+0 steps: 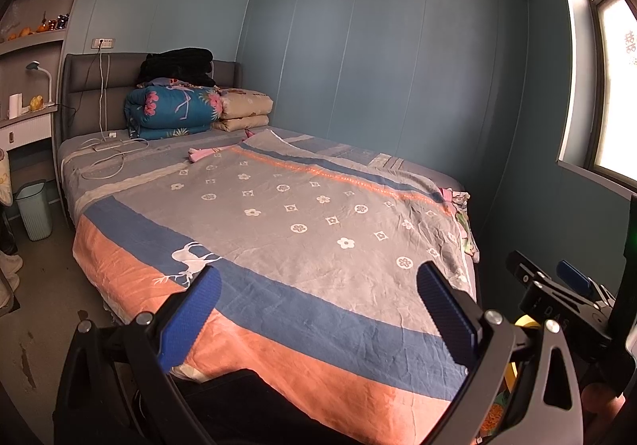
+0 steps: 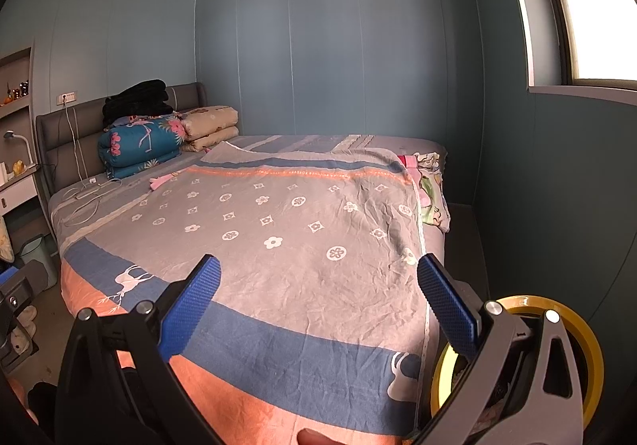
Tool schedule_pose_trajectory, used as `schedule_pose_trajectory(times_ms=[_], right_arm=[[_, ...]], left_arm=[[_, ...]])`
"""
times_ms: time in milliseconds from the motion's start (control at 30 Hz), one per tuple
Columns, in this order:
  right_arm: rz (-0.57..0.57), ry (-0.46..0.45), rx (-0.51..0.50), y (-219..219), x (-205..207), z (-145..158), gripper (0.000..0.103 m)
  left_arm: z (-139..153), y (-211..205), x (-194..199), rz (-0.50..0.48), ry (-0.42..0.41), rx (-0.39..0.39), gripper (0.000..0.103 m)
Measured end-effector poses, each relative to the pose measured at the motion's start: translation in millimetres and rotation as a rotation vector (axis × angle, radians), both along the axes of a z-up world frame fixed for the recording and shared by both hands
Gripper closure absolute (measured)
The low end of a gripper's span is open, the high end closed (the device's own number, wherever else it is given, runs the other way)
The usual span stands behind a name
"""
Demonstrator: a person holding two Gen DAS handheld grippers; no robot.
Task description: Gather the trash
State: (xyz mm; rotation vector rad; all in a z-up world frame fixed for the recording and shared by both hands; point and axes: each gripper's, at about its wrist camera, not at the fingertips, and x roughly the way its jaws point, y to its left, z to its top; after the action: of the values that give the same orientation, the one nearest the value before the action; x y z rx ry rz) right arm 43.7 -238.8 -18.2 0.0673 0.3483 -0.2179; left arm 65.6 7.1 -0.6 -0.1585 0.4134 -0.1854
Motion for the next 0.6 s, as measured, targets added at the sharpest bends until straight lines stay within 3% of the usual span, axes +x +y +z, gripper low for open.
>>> schedule_pose_trajectory(times_ms=[600], right_arm=[[-0.006, 0.018, 0.017, 2.7, -1.3, -1.6, 0.008]], left_arm=[[-6.2, 3.3, 3.6, -0.009, 0.017, -0.010, 0.008]])
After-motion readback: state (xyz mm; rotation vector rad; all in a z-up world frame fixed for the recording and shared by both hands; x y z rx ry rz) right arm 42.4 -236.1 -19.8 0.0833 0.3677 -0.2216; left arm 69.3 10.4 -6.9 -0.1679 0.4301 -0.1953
